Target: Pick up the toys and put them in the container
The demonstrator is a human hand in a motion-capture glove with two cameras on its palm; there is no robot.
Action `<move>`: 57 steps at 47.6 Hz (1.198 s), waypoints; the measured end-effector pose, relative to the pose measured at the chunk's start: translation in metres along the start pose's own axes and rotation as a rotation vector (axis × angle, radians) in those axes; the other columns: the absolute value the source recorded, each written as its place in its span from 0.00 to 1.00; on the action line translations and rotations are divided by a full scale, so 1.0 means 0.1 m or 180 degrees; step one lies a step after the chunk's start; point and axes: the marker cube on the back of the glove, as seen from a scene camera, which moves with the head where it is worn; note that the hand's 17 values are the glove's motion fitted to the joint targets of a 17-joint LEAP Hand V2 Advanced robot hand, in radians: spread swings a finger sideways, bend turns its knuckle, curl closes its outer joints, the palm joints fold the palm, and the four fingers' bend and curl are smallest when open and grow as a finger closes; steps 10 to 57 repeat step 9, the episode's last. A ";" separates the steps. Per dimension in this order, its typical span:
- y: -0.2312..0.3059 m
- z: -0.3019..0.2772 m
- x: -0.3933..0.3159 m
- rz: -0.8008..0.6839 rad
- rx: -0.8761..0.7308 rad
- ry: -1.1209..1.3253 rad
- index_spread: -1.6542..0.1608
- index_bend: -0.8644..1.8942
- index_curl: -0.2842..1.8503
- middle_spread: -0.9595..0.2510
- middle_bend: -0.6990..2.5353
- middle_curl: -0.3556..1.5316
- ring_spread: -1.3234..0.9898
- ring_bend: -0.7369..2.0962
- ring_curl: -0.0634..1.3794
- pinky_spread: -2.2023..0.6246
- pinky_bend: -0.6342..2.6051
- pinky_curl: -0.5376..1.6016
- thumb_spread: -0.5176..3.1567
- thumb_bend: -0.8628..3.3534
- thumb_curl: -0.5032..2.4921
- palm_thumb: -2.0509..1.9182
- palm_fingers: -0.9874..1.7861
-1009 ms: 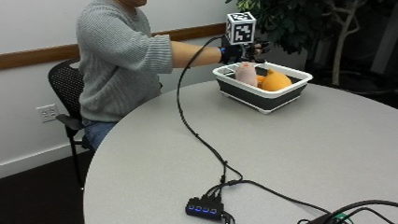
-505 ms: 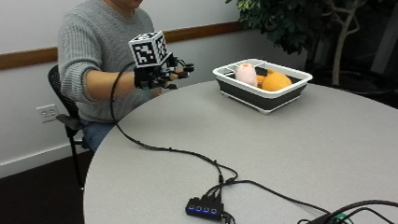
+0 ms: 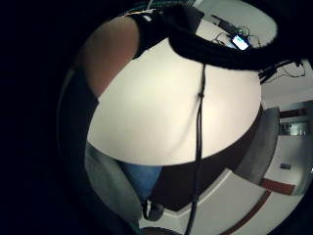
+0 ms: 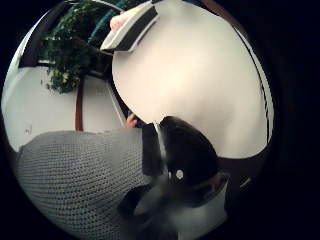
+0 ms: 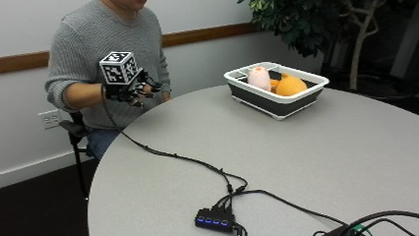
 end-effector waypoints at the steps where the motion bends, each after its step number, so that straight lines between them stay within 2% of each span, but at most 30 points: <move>1: 0.00 0.00 0.01 0.0001 -0.0020 0.0017 0.72 0.37 0.29 0.71 0.25 0.28 0.56 0.31 0.17 0.80 0.45 0.41 0.52 0.20 0.24 0.50 0.28; 57: -0.07 -0.01 0.04 0.0025 0.0004 0.0007 0.72 0.37 0.29 0.71 0.25 0.28 0.56 0.31 0.16 0.80 0.45 0.41 0.52 0.20 0.24 0.50 0.28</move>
